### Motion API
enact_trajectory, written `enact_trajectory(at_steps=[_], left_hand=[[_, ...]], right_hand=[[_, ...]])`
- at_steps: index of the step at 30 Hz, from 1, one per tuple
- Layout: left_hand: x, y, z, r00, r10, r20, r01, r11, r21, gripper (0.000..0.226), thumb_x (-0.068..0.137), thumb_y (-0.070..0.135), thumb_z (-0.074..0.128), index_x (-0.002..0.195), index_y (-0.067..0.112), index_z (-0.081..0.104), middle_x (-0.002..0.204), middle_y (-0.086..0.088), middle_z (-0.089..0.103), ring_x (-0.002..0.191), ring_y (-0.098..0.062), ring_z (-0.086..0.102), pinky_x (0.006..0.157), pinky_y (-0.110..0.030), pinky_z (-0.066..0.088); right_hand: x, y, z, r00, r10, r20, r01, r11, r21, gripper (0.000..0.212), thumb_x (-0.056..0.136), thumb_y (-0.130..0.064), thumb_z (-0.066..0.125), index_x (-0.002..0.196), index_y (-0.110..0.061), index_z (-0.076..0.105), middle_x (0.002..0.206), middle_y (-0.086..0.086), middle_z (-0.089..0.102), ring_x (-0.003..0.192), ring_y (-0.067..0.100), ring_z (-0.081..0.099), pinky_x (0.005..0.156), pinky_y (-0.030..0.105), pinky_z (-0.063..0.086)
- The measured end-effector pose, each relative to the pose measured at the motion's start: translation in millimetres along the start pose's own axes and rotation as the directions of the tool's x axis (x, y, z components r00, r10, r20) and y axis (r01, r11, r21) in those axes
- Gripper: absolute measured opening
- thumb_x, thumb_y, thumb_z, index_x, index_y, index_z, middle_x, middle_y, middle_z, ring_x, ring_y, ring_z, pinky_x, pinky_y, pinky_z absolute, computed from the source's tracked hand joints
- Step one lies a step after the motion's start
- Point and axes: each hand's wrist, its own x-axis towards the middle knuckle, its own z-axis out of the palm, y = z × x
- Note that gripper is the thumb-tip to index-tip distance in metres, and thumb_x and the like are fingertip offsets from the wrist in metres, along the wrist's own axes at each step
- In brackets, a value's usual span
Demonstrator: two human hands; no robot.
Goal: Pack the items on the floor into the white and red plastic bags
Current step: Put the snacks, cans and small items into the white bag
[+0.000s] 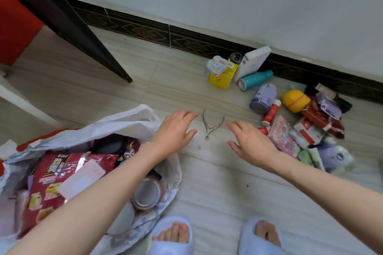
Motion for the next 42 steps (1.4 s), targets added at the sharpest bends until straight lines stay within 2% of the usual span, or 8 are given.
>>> enact_trajectory(at_steps=[7,12,22,26,29,33,36,42], left_hand=[[31,33,77,0.903,-0.268,0.335,0.246,0.963,0.107,0.081,0.084,0.038,0.060,0.144,0.013,0.013,0.149,-0.014,0.017,0.137,-0.030,0.015,0.106,-0.042,0.026],[52,29,99,0.937,-0.318,0.148,0.311,0.948,0.065,0.083,0.083,0.039,0.061,0.144,0.008,0.014,0.148,-0.011,0.021,0.135,-0.027,0.019,0.104,-0.038,0.025],[91,33,124,0.977,-0.210,-0.047,0.212,0.977,0.036,0.076,0.078,0.031,0.069,0.140,0.010,0.031,0.137,-0.012,0.040,0.124,-0.030,0.034,0.099,-0.036,0.026],[86,29,119,0.981,-0.187,-0.054,0.183,0.981,-0.071,0.078,0.076,0.027,0.070,0.139,0.004,0.031,0.135,-0.016,0.042,0.121,-0.033,0.037,0.101,-0.033,0.028],[78,30,104,0.962,-0.270,-0.042,0.251,0.934,-0.256,0.083,0.078,0.025,0.069,0.143,0.006,0.021,0.138,-0.014,0.037,0.127,-0.026,0.034,0.100,-0.021,0.024],[55,37,84,0.941,-0.337,0.024,0.324,0.880,-0.348,0.088,0.078,0.025,0.070,0.145,0.008,0.016,0.133,-0.008,0.036,0.107,-0.013,0.045,0.083,-0.012,0.030],[29,43,65,0.944,-0.326,-0.041,0.287,0.878,-0.384,0.079,0.076,0.020,0.071,0.142,0.008,0.027,0.129,-0.008,0.035,0.100,-0.013,0.047,0.081,-0.013,0.033],[-36,34,6,0.895,-0.387,-0.222,0.277,0.872,-0.403,0.074,0.075,0.017,0.073,0.139,0.012,0.035,0.125,-0.003,0.038,0.101,-0.012,0.049,0.089,-0.016,0.038]], right_hand=[[-15,88,32,0.997,0.077,-0.016,-0.078,0.995,-0.063,0.035,0.080,-0.011,0.060,0.114,-0.003,0.057,0.109,0.019,0.061,0.100,0.037,0.057,0.084,0.040,0.048],[2,111,64,0.990,0.098,-0.103,-0.111,0.985,-0.132,0.048,0.048,-0.002,0.082,0.094,-0.001,0.067,0.080,0.017,0.067,0.073,0.036,0.066,0.073,0.043,0.055],[32,122,80,0.987,0.110,-0.115,-0.133,0.968,-0.214,0.033,0.046,-0.028,0.087,0.069,-0.018,0.066,0.064,0.003,0.062,0.061,0.025,0.063,0.068,0.030,0.052],[30,114,78,0.988,0.067,-0.138,-0.093,0.977,-0.193,0.031,0.057,-0.027,0.083,0.079,-0.013,0.066,0.067,0.008,0.062,0.063,0.030,0.062,0.070,0.036,0.052],[19,104,70,0.988,0.122,-0.099,-0.107,0.983,0.147,0.032,0.085,-0.027,0.062,0.111,-0.010,0.058,0.097,0.014,0.061,0.090,0.033,0.058,0.078,0.042,0.047],[9,78,54,0.948,0.308,-0.082,-0.198,0.770,0.606,0.031,0.091,-0.028,0.052,0.118,-0.013,0.055,0.105,0.005,0.060,0.094,0.021,0.055,0.078,0.028,0.043],[6,52,43,0.877,0.472,0.090,-0.313,0.418,0.853,0.023,0.091,-0.027,0.053,0.108,-0.012,0.060,0.088,-0.001,0.058,0.072,0.009,0.053,0.058,0.004,0.038],[-3,-16,34,0.883,0.330,0.332,-0.378,0.084,0.922,0.014,0.093,-0.015,0.048,0.100,-0.012,0.060,0.073,0.002,0.052,0.057,0.011,0.048,0.044,0.012,0.037]])
